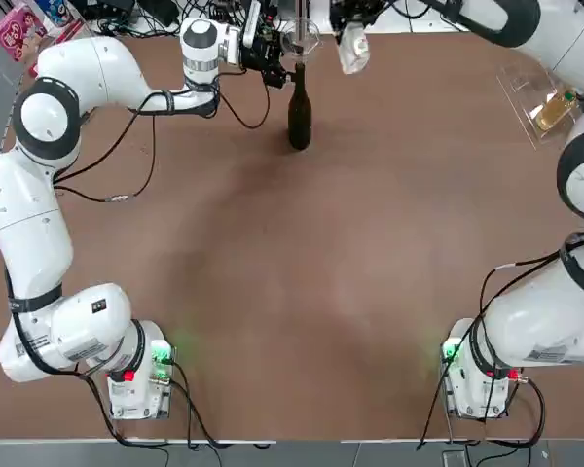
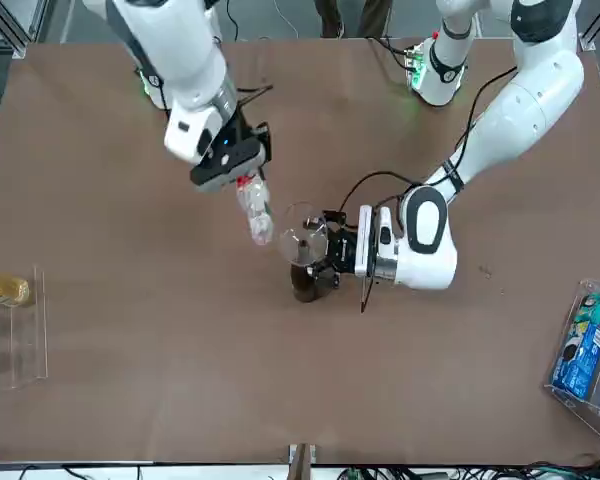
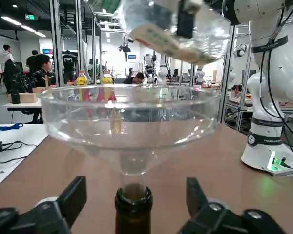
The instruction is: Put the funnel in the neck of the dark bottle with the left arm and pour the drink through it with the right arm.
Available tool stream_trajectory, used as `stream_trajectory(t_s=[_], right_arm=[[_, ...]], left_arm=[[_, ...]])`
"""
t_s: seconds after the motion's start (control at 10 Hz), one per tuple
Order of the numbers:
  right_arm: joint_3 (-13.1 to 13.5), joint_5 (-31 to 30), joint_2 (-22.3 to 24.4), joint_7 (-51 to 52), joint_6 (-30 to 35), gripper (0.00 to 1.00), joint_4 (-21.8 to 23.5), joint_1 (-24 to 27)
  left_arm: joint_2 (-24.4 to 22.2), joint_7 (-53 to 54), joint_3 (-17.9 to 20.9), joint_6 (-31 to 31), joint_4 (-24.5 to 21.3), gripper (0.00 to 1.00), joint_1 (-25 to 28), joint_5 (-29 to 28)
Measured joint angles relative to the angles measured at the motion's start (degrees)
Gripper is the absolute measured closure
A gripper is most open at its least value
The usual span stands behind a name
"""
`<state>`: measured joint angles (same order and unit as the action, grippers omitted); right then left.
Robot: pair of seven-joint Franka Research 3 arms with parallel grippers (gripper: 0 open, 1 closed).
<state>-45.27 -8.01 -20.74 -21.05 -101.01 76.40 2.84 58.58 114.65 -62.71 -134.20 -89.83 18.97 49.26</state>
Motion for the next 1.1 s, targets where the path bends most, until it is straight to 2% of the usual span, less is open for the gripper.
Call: stream_trajectory(t_s=[0.3,0.4,0.6,0.8,0.9,1.1], right_arm=[[11.8,9.7,3.1,20.1,-0.2,0.53,0.3,0.3],[16.7,14.0,4.6,27.8,-0.2,0.53,1.5,0.3],[25.8,21.5,7.6,44.6,-2.0,0.53,6.4,0.4],[34.3,30.5,10.7,63.3,-5.8,0.53,14.6,0.4],[38.1,34.4,11.7,72.1,-6.8,0.53,18.2,0.4],[43.9,42.6,12.3,87.8,-7.4,0.53,23.4,0.4]], left_arm=[[0.0,0.0,0.2,0.0,0.6,0.00,0.0,-0.1],[0.0,0.1,0.2,0.0,1.1,0.00,0.3,-1.5],[-0.3,0.0,0.3,2.9,1.8,0.00,2.3,-10.2],[-2.4,-3.3,1.0,9.8,2.2,0.00,6.3,-21.4],[-4.1,-6.5,1.1,13.6,2.4,0.00,8.7,-25.5],[-9.3,-15.1,1.3,20.3,2.6,0.00,13.6,-31.9]])
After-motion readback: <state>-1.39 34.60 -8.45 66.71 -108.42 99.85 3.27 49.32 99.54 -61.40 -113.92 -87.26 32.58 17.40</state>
